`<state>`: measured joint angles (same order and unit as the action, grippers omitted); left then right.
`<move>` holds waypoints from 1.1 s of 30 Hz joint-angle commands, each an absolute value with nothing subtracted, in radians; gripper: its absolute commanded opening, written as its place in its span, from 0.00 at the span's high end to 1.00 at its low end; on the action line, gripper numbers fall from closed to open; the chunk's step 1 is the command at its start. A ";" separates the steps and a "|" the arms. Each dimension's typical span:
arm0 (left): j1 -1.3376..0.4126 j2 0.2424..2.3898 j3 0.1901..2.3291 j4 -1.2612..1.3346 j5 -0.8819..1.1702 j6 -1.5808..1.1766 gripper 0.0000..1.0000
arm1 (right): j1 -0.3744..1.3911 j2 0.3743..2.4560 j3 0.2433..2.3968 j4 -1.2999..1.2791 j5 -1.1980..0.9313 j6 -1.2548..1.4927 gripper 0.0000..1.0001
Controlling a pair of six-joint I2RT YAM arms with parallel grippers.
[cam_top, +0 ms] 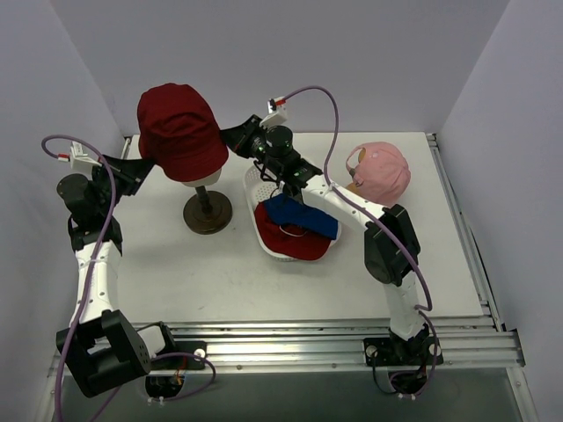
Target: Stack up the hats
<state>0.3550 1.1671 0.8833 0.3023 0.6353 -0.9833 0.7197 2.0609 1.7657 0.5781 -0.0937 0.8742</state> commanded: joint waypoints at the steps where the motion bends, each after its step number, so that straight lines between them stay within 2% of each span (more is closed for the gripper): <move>1: 0.362 1.155 0.904 0.282 0.647 -0.965 0.82 | 0.713 2.118 1.753 0.425 -0.066 0.815 1.00; 6: 0.364 1.151 0.916 0.247 0.643 -0.951 0.81 | 0.713 2.095 1.749 0.426 -0.063 0.810 1.00; 9: 0.367 1.137 0.926 0.215 0.640 -0.934 0.76 | 0.710 2.072 1.743 0.426 -0.063 0.798 1.00; 14: 0.370 1.063 0.963 0.057 0.523 -0.856 0.44 | 0.709 2.025 1.756 0.411 -0.066 0.759 0.99; 16: 0.371 1.037 0.997 -0.015 0.477 -0.821 0.37 | 0.707 2.002 1.759 0.403 -0.060 0.752 0.95; 17: 0.371 1.029 1.005 -0.053 0.463 -0.815 0.31 | 0.707 1.994 1.759 0.402 -0.057 0.749 0.91; 20: 0.371 0.997 1.025 -0.130 0.394 -0.796 0.25 | 0.704 1.964 1.755 0.390 -0.048 0.749 0.88; 22: 0.371 0.967 1.031 -0.172 0.341 -0.784 0.16 | 0.704 1.945 1.744 0.391 -0.049 0.749 0.84; 23: 0.371 0.959 1.034 -0.182 0.330 -0.776 0.09 | 0.704 1.939 1.737 0.396 -0.049 0.749 0.78; 24: 0.371 0.948 1.037 -0.198 0.325 -0.763 0.06 | 0.703 1.931 1.726 0.399 -0.048 0.744 0.76; 26: 0.371 0.942 1.054 -0.212 0.325 -0.749 0.06 | 0.703 1.913 1.718 0.390 -0.032 0.733 0.72; 33: 0.295 0.904 1.166 -0.370 0.299 -0.566 0.06 | 0.699 1.781 1.583 0.368 -0.003 0.687 0.70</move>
